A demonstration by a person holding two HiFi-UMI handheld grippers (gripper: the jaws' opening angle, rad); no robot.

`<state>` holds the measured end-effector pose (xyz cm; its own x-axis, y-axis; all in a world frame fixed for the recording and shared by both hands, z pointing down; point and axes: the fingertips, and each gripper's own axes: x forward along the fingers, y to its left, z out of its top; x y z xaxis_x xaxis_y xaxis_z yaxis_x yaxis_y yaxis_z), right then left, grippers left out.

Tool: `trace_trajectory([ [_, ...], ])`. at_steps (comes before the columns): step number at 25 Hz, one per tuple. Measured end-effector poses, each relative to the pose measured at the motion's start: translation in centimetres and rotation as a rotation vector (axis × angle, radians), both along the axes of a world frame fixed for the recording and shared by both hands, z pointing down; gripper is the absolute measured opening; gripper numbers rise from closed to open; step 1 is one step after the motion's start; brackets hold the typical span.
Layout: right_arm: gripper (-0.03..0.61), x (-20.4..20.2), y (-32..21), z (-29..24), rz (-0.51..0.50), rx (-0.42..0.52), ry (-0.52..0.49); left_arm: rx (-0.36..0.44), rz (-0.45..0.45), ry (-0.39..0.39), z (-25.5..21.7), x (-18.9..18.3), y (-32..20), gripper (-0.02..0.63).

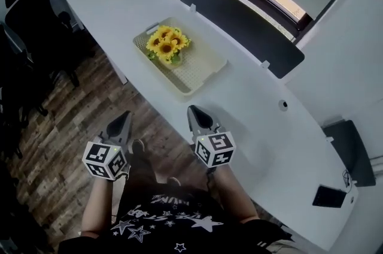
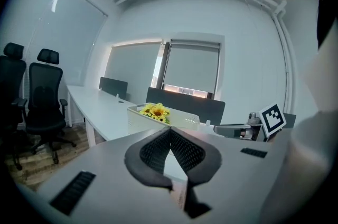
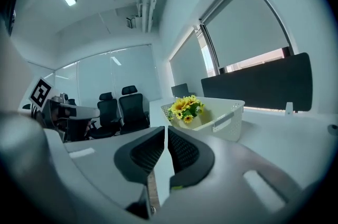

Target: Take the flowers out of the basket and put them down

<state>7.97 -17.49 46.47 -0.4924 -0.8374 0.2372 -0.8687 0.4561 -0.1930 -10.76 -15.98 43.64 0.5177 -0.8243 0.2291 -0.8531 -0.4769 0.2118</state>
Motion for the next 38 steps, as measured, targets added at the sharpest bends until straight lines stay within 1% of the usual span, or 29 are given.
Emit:
trace_trajectory([
  [4,0.006,-0.8,-3.1,-0.7,0.063,0.012,0.008,-0.011,0.043,0.007,0.3,-1.1,-3.8,0.009],
  [10,0.006,-1.9,-7.3,-2.6,0.131,0.013,-0.028,-0.014,0.093,0.015,0.3,-3.1,-9.8,0.009],
  [15,0.006,-2.0,-10.3,-3.4,0.226,-0.002,-0.005,-0.031,0.154,0.032,0.2,-4.3,-14.3,0.009],
  [20,0.006,-1.5,-12.8,-4.2,0.323,-0.006,0.018,-0.044,0.231,0.026,0.1,-4.1,-18.7,0.009],
  [24,0.006,-1.3,-14.4,-4.3,0.397,-0.024,0.042,-0.073,0.284,0.012,0.9,-4.3,-22.0,0.009],
  [28,0.006,-0.7,-15.6,-4.5,0.479,-0.030,0.038,-0.082,0.347,0.004,1.2,-3.8,-24.8,0.009],
  [35,0.006,-0.3,-16.8,-3.3,0.572,-0.064,0.063,-0.083,0.438,-0.030,1.8,-2.8,-27.7,0.009],
  [38,0.006,-0.1,-16.8,-2.9,0.595,-0.081,0.060,-0.084,0.464,-0.041,1.9,-2.3,-28.5,0.009],
])
